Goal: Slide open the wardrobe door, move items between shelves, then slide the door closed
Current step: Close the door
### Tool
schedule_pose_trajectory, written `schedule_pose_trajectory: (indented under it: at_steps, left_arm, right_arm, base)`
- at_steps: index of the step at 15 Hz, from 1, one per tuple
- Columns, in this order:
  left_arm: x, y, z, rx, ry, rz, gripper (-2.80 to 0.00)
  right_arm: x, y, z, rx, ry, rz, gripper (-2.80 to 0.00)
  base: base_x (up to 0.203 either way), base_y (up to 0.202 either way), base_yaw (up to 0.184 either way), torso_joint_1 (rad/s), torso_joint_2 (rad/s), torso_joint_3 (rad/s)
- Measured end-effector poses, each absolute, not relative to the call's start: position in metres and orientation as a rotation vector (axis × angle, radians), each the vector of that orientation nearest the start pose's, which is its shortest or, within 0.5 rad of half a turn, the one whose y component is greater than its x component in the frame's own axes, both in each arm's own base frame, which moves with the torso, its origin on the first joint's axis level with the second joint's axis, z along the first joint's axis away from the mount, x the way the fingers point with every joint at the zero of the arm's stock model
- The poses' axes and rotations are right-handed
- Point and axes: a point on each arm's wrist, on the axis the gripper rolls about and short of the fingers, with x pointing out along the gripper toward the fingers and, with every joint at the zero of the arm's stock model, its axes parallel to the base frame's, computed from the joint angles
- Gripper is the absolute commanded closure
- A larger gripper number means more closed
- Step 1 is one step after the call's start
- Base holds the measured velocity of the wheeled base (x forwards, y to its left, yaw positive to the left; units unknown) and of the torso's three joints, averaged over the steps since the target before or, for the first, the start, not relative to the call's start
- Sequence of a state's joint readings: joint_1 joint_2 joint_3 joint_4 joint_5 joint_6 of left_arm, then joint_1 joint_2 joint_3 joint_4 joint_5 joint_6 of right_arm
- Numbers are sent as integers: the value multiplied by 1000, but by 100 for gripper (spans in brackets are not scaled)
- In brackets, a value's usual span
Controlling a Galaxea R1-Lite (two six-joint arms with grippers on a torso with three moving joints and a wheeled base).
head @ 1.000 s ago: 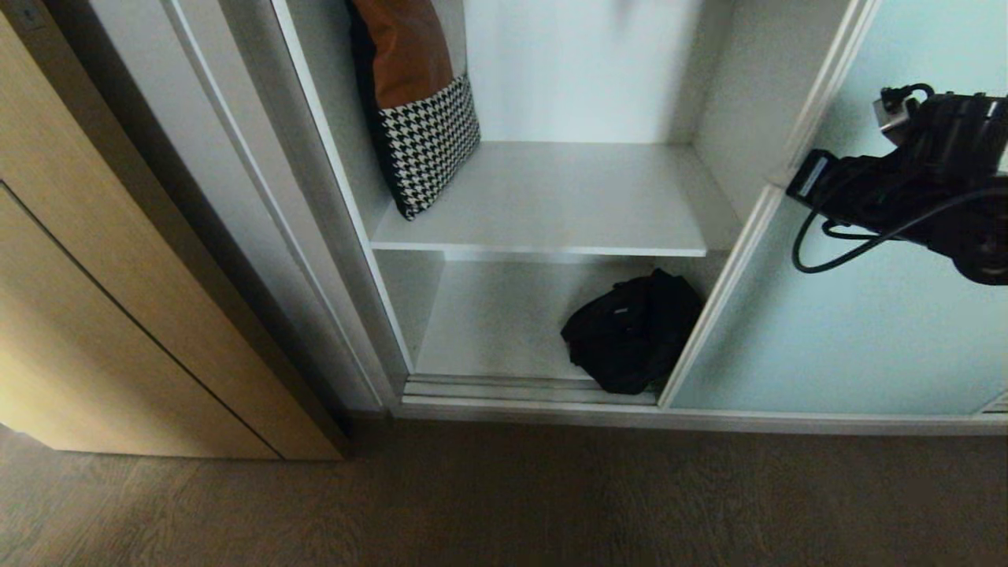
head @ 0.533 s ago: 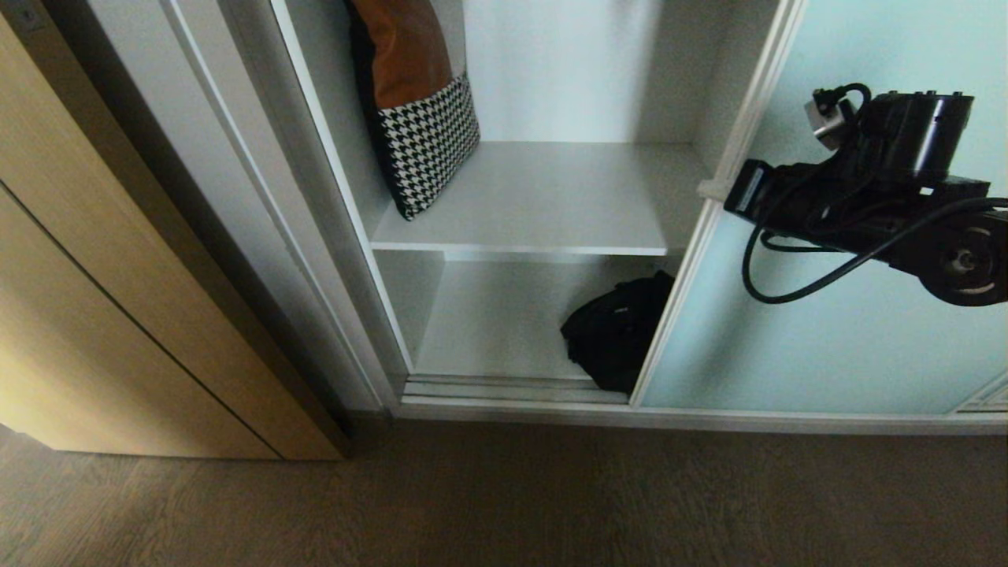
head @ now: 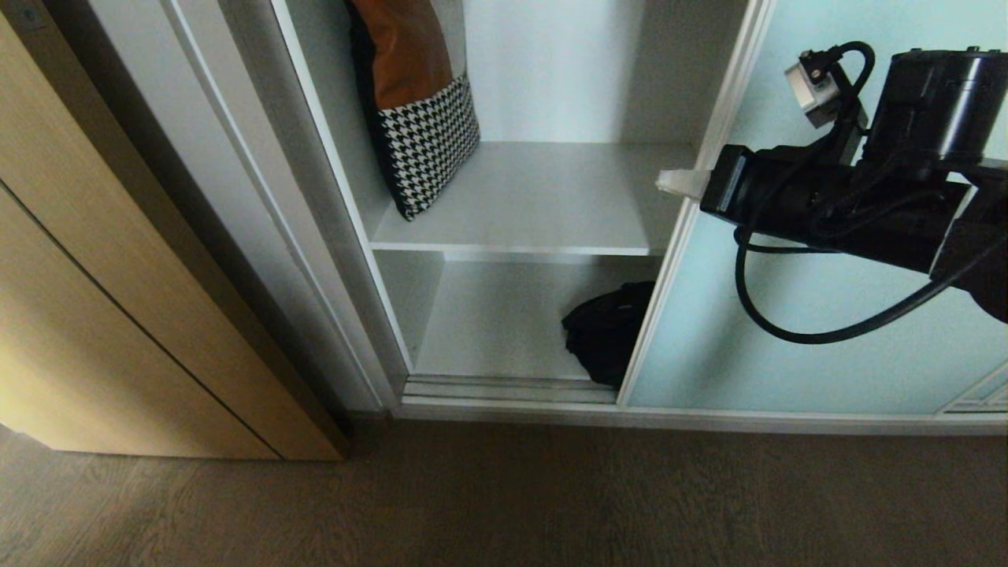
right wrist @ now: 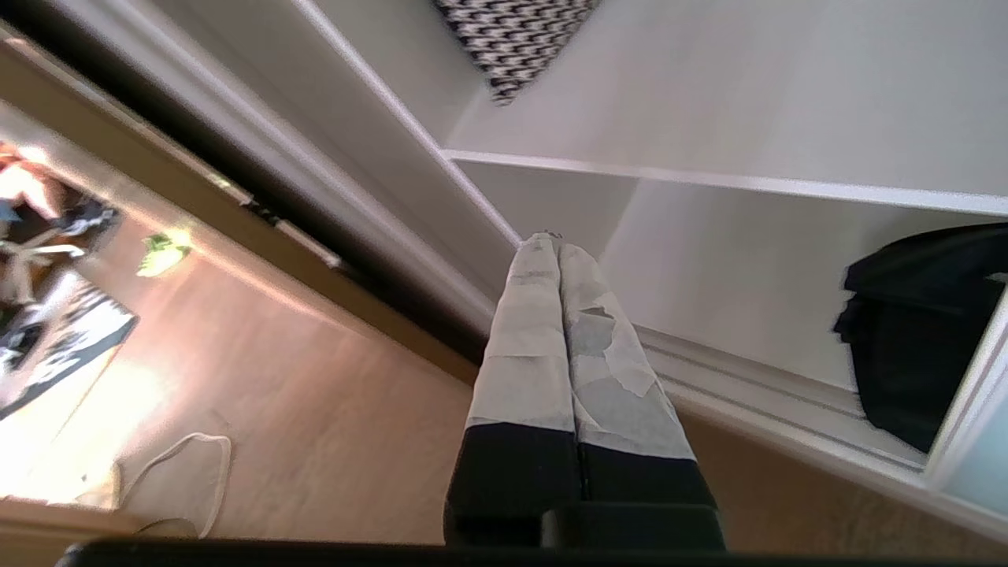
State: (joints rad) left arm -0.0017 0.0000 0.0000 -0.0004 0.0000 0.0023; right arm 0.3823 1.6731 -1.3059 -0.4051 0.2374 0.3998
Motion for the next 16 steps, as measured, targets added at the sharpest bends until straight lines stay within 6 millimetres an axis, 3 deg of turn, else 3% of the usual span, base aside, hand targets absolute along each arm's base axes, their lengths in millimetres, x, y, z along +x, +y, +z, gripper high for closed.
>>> schedule_pose_trajectory:
  at_steps: [2, 5, 8, 16]
  left_arm:
    - [-23, 0, 76, 3, 0, -2, 0]
    - [-23, 0, 76, 2, 0, -2, 0]
    - [-23, 0, 75, 2, 0, -2, 0]
    - [-23, 0, 76, 2, 0, -1, 0]
  right_arm:
    - [287, 114, 316, 405, 72, 597, 0]
    - [278, 74, 324, 493, 84, 510, 0]
    - [278, 52, 326, 522, 95, 498, 0]
    - [319, 45, 312, 543, 115, 453, 0]
  base:
    - [0, 0, 0, 0, 0, 0]
    - [0, 0, 0, 0, 0, 0]
    - [0, 0, 0, 0, 0, 0]
    - [0, 0, 0, 0, 0, 0]
